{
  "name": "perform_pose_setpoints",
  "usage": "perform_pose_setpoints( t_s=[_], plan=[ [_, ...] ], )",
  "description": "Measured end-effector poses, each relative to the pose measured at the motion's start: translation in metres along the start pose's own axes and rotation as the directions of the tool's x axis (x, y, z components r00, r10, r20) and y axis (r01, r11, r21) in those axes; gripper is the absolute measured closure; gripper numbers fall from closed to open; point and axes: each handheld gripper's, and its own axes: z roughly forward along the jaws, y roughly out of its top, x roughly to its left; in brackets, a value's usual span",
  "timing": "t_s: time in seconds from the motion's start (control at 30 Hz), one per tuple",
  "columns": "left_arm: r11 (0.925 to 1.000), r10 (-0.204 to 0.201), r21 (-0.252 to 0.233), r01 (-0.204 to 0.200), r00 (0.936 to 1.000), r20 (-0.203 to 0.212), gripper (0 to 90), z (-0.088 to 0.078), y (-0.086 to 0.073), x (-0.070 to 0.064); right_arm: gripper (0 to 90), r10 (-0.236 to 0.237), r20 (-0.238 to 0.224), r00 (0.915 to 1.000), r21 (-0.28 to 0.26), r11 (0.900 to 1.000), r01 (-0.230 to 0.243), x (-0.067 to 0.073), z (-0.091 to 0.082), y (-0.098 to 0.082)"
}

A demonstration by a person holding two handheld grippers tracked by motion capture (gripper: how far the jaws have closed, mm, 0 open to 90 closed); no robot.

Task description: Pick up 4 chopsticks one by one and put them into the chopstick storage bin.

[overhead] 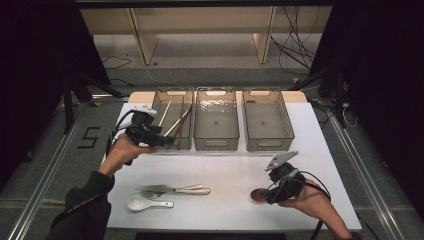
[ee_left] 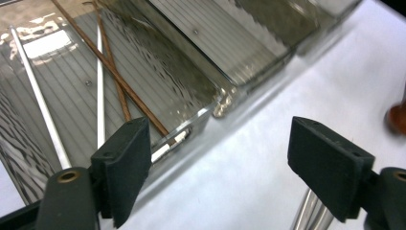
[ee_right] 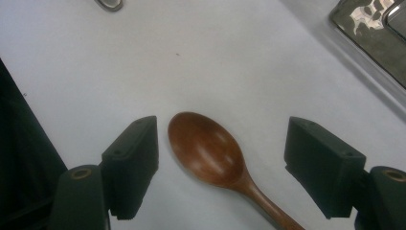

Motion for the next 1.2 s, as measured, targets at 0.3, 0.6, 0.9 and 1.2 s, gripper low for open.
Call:
perform_pose_setpoints(
  t_s=[0.3,0.6,0.9,1.2],
  plan=[
    [0.9941,0.108,0.006,-0.108,0.9937,0.028,20.6,-0.005,-0.019,-0.025,28.4,0.007,-0.002,1.0000,0.003,1.000,-0.007,0.000,-0.001,-0.001],
    [0.9856,0.161,0.039,-0.164,0.9844,0.070,18.8,-0.005,-0.033,-0.042,28.4,0.010,-0.002,1.0000,0.000,1.000,-0.010,-0.002,0.000,-0.002],
    [0.9763,0.198,0.071,-0.205,0.9760,0.090,18.0,-0.006,-0.047,-0.053,28.3,0.009,-0.006,0.9999,-0.008,1.000,-0.009,-0.004,-0.001,-0.002],
    [0.9431,0.288,0.136,-0.304,0.9497,0.123,17.7,-0.004,-0.059,-0.067,27.0,0.011,-0.006,0.9999,-0.010,1.000,-0.012,-0.004,-0.001,-0.001]
  ],
)
